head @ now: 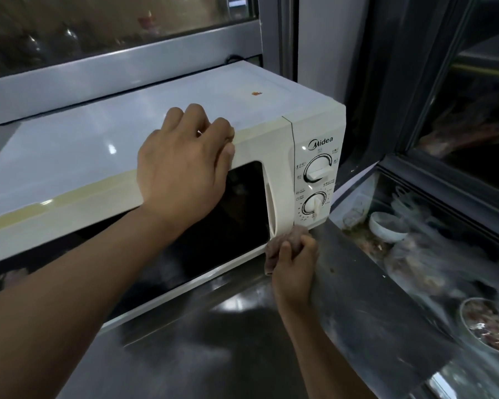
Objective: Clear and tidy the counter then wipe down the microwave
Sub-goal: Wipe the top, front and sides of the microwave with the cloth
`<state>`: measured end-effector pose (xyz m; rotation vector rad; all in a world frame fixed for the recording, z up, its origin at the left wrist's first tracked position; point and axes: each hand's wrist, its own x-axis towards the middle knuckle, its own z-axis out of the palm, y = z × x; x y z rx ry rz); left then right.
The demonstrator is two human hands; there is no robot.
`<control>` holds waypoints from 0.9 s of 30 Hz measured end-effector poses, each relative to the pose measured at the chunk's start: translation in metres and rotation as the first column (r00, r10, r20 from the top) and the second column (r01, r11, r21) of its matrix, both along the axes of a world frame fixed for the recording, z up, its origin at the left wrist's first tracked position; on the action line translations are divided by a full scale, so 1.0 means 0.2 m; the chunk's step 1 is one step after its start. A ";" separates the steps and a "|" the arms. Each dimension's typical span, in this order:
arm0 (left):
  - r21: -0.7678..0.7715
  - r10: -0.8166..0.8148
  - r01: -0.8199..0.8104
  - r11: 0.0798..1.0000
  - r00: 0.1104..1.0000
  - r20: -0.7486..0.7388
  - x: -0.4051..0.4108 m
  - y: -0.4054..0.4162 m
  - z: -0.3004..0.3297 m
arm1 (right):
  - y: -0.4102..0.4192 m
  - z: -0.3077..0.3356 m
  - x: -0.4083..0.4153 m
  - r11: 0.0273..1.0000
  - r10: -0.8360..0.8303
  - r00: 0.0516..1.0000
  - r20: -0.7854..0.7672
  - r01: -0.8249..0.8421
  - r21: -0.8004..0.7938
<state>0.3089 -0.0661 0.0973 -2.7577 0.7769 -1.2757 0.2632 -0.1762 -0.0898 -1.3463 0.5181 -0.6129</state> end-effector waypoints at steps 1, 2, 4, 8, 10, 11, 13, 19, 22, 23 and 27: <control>-0.006 -0.002 0.002 1.000 1.000 -0.011 0.00 0.00 0.00 | 0.00 0.02 -0.01 0.997 -0.010 1.000 0.001 0.010 -0.075; -0.013 -0.007 0.006 1.000 1.000 -0.020 0.00 0.00 0.00 | -0.01 0.04 -0.02 0.989 -0.020 1.000 -0.007 0.019 -0.145; -0.028 -0.019 0.018 0.999 0.999 -0.038 0.00 0.00 0.01 | -0.03 0.14 -0.05 0.974 -0.008 1.000 0.022 0.012 -0.228; -0.051 -0.033 0.029 0.998 0.996 -0.084 -0.01 0.00 0.03 | -0.07 0.39 -0.04 0.936 0.002 0.988 0.155 0.053 -0.348; -0.068 -0.043 0.034 0.997 0.991 -0.125 -0.01 0.01 0.04 | -0.05 0.48 -0.03 0.914 -0.013 0.981 0.193 0.090 -0.396; -0.082 -0.048 0.036 0.996 0.988 -0.149 -0.01 0.01 0.04 | -0.04 0.51 -0.04 0.912 -0.024 0.978 0.207 0.106 -0.397; -0.105 -0.065 0.046 0.993 0.980 -0.188 -0.01 0.02 0.05 | -0.03 0.58 -0.05 0.904 -0.045 0.970 0.237 0.141 -0.403; -0.181 -0.178 0.131 0.975 0.944 -0.277 0.00 0.05 0.07 | 0.05 0.82 0.12 0.728 -0.135 0.977 0.166 0.211 -0.652; -0.206 -0.190 0.133 0.970 0.938 -0.289 0.00 0.05 0.06 | 0.05 0.73 0.14 0.602 -0.222 0.955 0.198 0.294 -0.743; -0.207 -0.192 0.136 0.969 0.941 -0.280 0.00 0.05 0.06 | 0.03 0.67 0.14 0.567 -0.233 0.948 0.219 0.315 -0.761; -0.186 -0.183 0.138 0.973 0.951 -0.249 0.01 0.04 0.06 | -0.01 0.51 0.12 0.546 -0.207 0.957 0.205 0.287 -0.787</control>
